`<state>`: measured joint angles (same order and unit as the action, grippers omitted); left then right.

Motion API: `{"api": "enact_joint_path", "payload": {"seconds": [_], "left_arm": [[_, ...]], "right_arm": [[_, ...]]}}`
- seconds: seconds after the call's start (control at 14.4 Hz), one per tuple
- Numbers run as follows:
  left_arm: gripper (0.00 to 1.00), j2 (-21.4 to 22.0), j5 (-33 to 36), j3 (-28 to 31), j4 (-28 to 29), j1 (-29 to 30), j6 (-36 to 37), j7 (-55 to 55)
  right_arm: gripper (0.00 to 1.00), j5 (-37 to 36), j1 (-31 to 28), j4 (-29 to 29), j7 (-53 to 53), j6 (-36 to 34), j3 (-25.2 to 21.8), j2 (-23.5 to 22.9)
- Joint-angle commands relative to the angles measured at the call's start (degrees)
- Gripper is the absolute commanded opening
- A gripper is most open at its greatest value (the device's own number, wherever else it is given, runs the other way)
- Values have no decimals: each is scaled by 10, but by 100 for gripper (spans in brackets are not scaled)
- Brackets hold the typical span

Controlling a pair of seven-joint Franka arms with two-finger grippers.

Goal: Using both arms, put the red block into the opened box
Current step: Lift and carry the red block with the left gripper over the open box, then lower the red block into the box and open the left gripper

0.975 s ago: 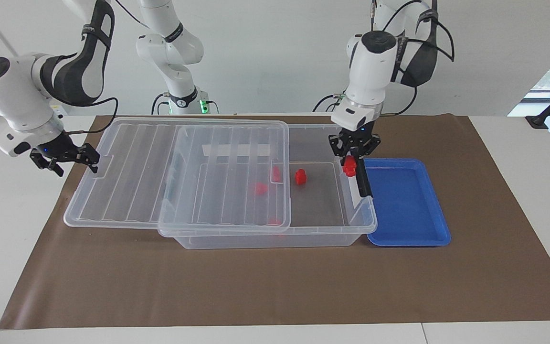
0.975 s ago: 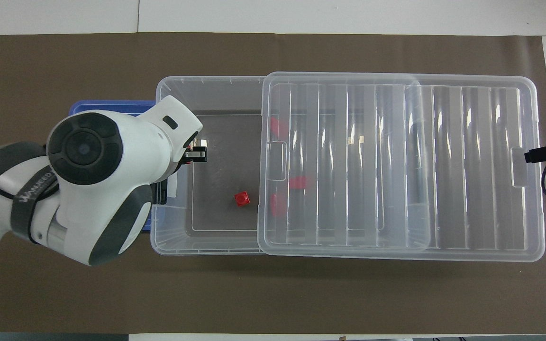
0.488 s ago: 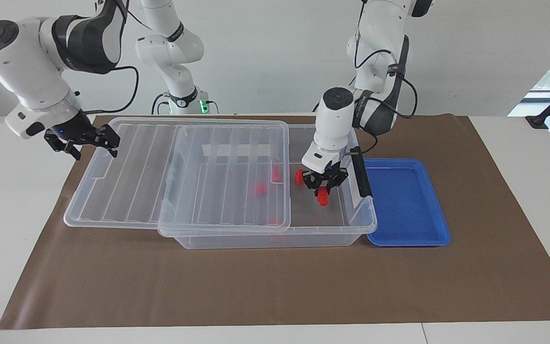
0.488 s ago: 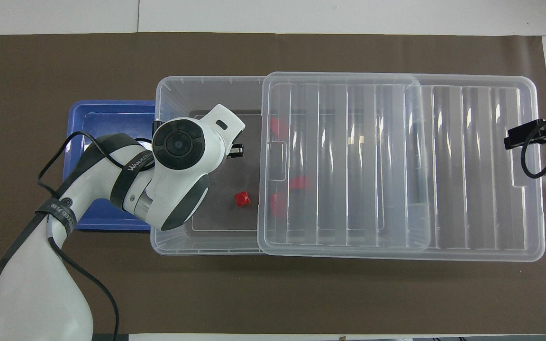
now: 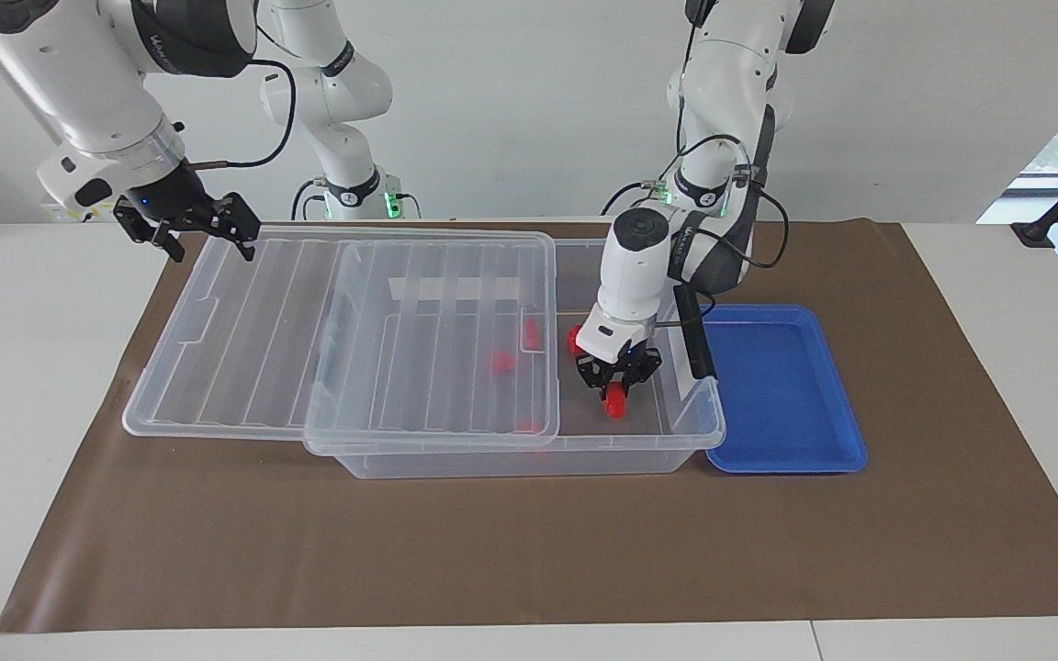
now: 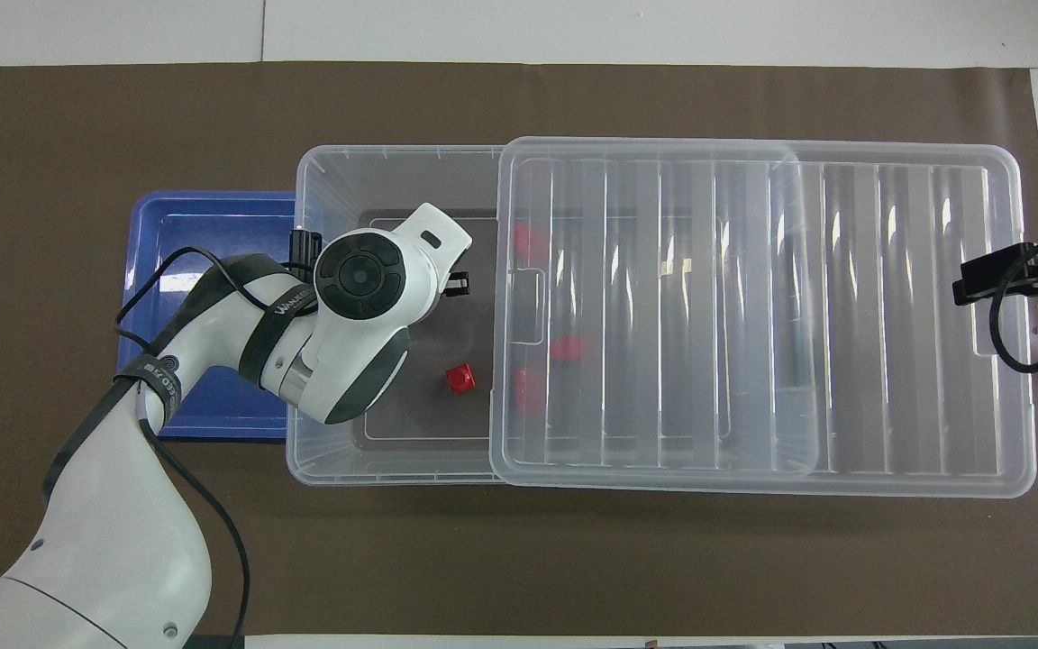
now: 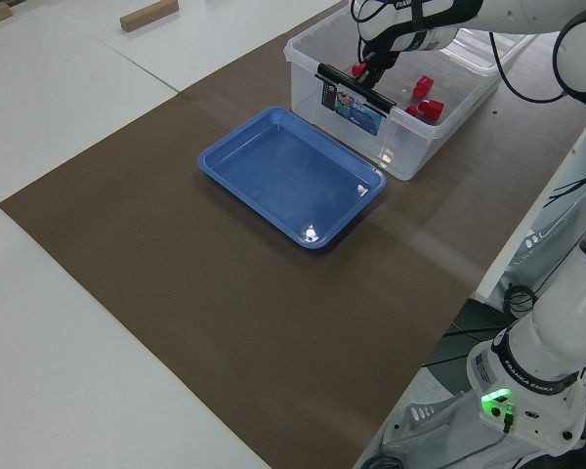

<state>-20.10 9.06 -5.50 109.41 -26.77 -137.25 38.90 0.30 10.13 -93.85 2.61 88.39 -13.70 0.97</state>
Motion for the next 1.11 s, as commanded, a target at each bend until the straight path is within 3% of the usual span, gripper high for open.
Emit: {"api": "enact_joint_path", "payload": {"seconds": [0.0, 0.07, 0.21, 0.28, 0.49, 0.84, 0.91, 1.04], "left_arm": [[0, -3, 18, 3, 1, 1, -22, 17], [10, -4, 18, 3, 1, 1, -24, 28], [67, -4, 18, 3, 0, 1, -23, 35], [86, -3, 18, 3, -1, 1, -22, 35], [100, 23, 18, 3, 0, 7, -8, 30], [100, 110, 12, 2, -4, 8, 111, 20], [100, 128, 8, 4, -6, 9, 136, 19], [100, 167, -16, 7, -4, 15, 167, 12]], "right_arm": [[100, -5, 3, -13, -15, -3, 3, 10], [100, -5, 10, -13, -15, -3, 3, 11], [100, -5, 14, -15, -15, -3, 3, 11], [100, -5, 15, -14, -15, -3, 3, 11], [100, -7, 14, -16, -14, -2, 2, 11], [97, -7, -12, -27, 33, 28, -1, 12], [74, -7, -27, -41, 37, 41, -1, 19], [16, -7, -65, -72, 91, 78, -1, 27]]}}
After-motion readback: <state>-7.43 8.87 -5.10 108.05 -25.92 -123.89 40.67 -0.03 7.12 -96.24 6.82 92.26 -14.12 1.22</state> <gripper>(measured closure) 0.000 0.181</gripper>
